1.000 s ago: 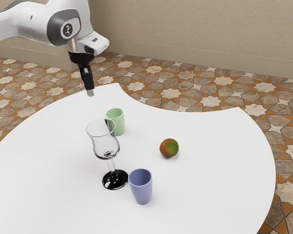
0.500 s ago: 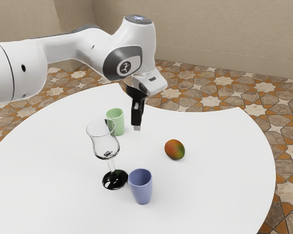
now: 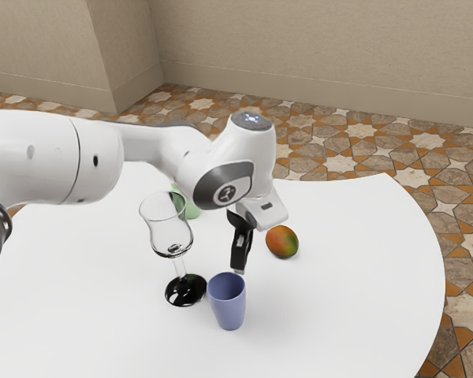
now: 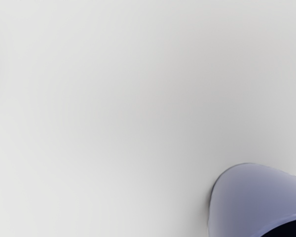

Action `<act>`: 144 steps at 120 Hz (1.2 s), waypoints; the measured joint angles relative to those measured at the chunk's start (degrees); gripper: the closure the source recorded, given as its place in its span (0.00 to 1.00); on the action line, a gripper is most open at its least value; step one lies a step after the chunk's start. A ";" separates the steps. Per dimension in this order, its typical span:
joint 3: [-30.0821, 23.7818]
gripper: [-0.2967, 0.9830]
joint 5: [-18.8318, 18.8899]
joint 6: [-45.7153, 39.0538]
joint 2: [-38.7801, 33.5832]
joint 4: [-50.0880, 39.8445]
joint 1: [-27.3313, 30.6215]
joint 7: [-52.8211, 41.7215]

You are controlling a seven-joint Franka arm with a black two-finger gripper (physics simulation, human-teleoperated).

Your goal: Place the right cup onto the left cup

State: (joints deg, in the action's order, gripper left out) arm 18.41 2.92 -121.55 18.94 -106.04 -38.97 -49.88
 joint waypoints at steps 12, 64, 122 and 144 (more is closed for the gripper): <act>-0.04 0.23 -0.20 -1.23 -0.95 -1.16 -0.06 -0.29; -0.04 0.23 -1.02 0.89 -3.84 -6.52 0.29 0.05; -0.04 0.78 -0.71 0.21 -1.42 -6.57 0.42 0.21; -0.04 0.82 -0.44 -0.04 -1.71 -6.57 0.38 0.32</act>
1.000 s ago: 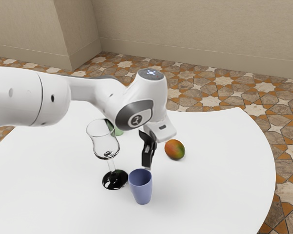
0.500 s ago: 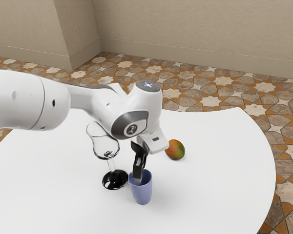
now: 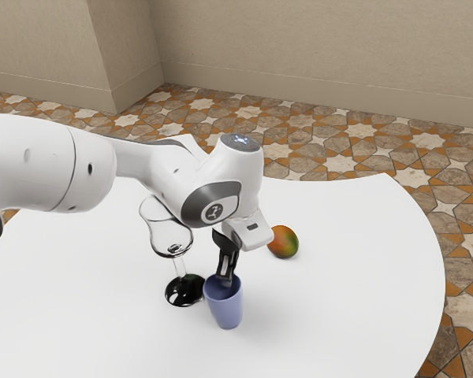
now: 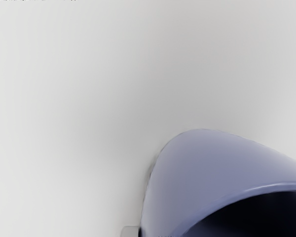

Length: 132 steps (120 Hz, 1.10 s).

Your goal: Place the right cup onto the left cup

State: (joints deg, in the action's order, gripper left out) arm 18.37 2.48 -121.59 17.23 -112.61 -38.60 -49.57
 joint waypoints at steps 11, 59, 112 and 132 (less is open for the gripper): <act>0.00 0.83 0.20 -0.29 -0.11 0.00 0.00 0.09; 0.15 0.84 3.54 0.36 0.22 12.97 4.47 -0.75; 0.84 0.85 9.65 6.48 0.74 22.44 17.55 -2.96; 0.72 0.85 10.13 7.48 5.53 30.04 22.33 -5.35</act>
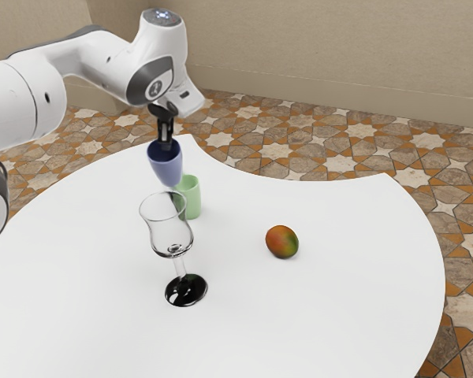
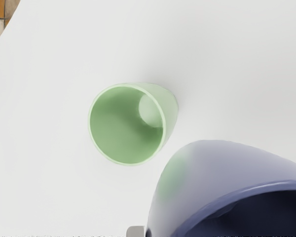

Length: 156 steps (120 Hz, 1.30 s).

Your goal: Place the right cup onto the left cup

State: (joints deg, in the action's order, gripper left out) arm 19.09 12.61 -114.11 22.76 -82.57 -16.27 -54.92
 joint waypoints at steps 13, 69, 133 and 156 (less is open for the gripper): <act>-0.58 0.85 -1.65 0.55 3.52 5.13 3.46 -2.31; -2.47 0.84 -8.65 -1.24 13.94 16.40 8.03 -14.01; -3.83 0.84 -11.26 -3.91 18.30 17.13 9.49 -22.77; -3.80 0.54 -10.97 -3.79 18.17 17.07 9.57 -24.74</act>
State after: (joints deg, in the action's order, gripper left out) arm 15.29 1.64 -117.89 40.92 -65.50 -6.70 -79.66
